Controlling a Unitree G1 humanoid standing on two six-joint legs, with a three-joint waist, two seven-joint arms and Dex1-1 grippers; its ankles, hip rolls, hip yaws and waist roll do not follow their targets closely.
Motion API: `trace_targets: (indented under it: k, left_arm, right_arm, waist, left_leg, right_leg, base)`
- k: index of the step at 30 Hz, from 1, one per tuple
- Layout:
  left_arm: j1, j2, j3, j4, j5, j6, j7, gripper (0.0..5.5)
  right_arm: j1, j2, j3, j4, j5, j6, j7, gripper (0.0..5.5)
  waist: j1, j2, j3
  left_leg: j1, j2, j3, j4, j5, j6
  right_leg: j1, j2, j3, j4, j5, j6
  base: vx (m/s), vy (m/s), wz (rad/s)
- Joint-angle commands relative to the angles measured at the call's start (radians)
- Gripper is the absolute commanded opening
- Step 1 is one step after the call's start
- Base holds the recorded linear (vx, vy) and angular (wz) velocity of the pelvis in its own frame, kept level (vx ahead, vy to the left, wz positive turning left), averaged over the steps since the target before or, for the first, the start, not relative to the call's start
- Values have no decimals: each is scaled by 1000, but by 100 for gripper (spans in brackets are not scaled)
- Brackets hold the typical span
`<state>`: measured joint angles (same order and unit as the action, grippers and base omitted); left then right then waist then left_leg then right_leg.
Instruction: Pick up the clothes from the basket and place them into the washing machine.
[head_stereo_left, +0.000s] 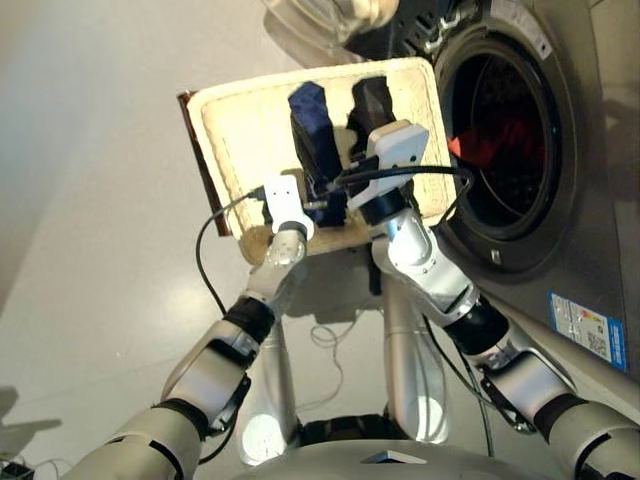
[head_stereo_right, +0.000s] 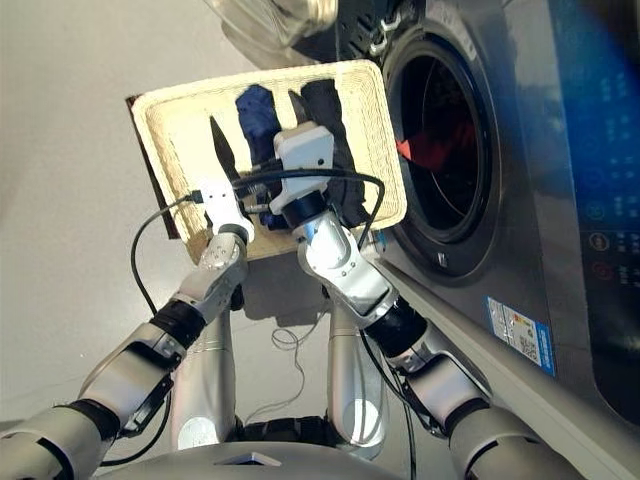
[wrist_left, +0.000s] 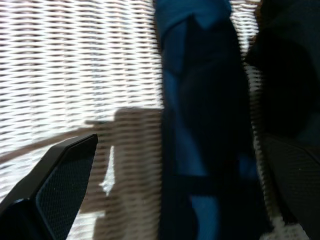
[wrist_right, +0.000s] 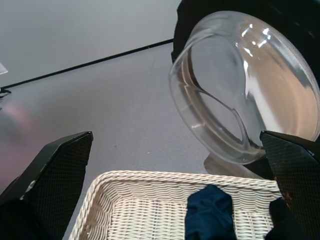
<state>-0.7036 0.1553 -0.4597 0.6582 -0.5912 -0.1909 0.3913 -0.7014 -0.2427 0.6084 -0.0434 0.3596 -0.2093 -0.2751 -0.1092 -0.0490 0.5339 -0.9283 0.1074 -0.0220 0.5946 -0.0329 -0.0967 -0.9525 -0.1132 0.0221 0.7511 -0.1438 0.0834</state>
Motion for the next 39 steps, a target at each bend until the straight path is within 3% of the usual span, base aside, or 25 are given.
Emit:
trace_targets:
  k: [1, 8, 9, 11, 12, 13, 14, 32, 33, 34, 35, 36, 39]
  left_arm:
    - [-81, -37, -25, 32, -12, -51, 9, 550]
    - [-139, -58, -37, 79, -33, -52, 6, 550]
    - [-138, -62, -39, 92, -35, -50, 8, 550]
    - [-160, -67, -36, 122, -40, -48, 14, 550]
    - [-168, -70, -35, 139, -40, -47, 15, 550]
    - [-191, -72, -31, 158, -40, -45, 19, 550]
    - [-188, -78, -30, 173, -44, -42, 22, 550]
    - [-310, -77, -34, 377, -24, 13, 19, 550]
    - [-313, -78, -36, 381, -20, 14, 21, 274]
    - [-313, -78, -36, 381, -20, 14, 21, 237]
    - [-316, -76, -35, 379, -11, 14, 31, 67]
    - [-317, -76, -34, 378, -11, 15, 31, 0]
    - [-319, -75, -34, 381, -3, 19, 34, 0]
  right_arm:
    - [-81, 78, 2, -109, -26, -95, 6, 550]
    - [-140, 94, 17, -98, -17, -101, 13, 550]
    - [-135, 98, 22, -97, -11, -101, 14, 550]
    - [-145, 97, 26, -94, -3, -103, 13, 550]
    - [-144, 99, 32, -90, 2, -104, 12, 550]
    - [-156, 98, 35, -87, 8, -104, 14, 550]
    - [-147, 99, 42, -87, 10, -104, 14, 550]
    - [-157, 76, 79, -125, 99, -123, 41, 550]
    - [-156, 76, 80, -123, 102, -123, 41, 550]
    - [-156, 76, 80, -123, 102, -123, 41, 550]
    - [-154, 71, 79, -125, 103, -124, 39, 550]
    - [-152, 67, 77, -127, 104, -123, 38, 550]
    - [-144, 55, 76, -134, 100, -121, 40, 550]
  waist:
    - [0, -9, -14]
    - [-5, -15, -14]
    - [-5, -16, -14]
    - [-8, -20, -14]
    - [-11, -22, -14]
    - [-14, -24, -14]
    - [-15, -26, -14]
    - [-41, -40, -14]
    - [-41, -40, -14]
    - [-41, -40, -14]
    - [-39, -40, -14]
    - [-39, -40, -14]
    - [-40, -42, -14]
  left_leg:
    - [-9, 5, -7, 86, -82, 11]
    - [-81, 13, -8, 109, -80, 7]
    - [-68, 16, -8, 130, -118, 4]
    - [-86, 20, -12, 140, -118, 2]
    - [-94, 22, -12, 145, -119, 1]
    - [-124, 22, -11, 133, -81, 2]
    - [-107, 24, -13, 152, -120, -1]
    - [-158, 42, -14, 175, -112, -10]
    - [-158, 42, -15, 177, -112, -11]
    - [-158, 42, -15, 177, -112, -11]
    - [-160, 41, -15, 179, -111, -12]
    - [-160, 41, -15, 178, -110, -14]
    - [-156, 43, -14, 172, -108, -16]
  right_leg:
    - [-39, -6, 16, -5, 28, 20]
    - [-119, 1, 24, 16, 31, 22]
    - [-105, 0, 22, 37, -8, 25]
    - [-123, 1, 22, 48, -10, 25]
    - [-130, 2, 20, 51, -10, 25]
    - [-160, 3, 25, 38, 26, 23]
    - [-143, 4, 22, 56, -11, 25]
    - [-199, 13, 35, 63, 6, 30]
    - [-200, 14, 36, 64, 6, 29]
    - [-200, 14, 36, 64, 6, 29]
    - [-198, 13, 34, 64, 8, 29]
    - [-197, 12, 34, 63, 9, 30]
    - [-191, 12, 34, 57, 11, 30]
  base:
    - [0, 0, 0]
    - [10, 0, -5]
    - [70, -7, -36]
    - [34, -9, -10]
    - [-119, -19, -75]
    - [0, 0, 0]
    - [0, 0, 0]
    - [4, 0, -2]
    - [0, 0, 0]
    - [0, 0, 0]
    - [0, 0, 0]
    - [0, 0, 0]
    - [0, 0, 0]
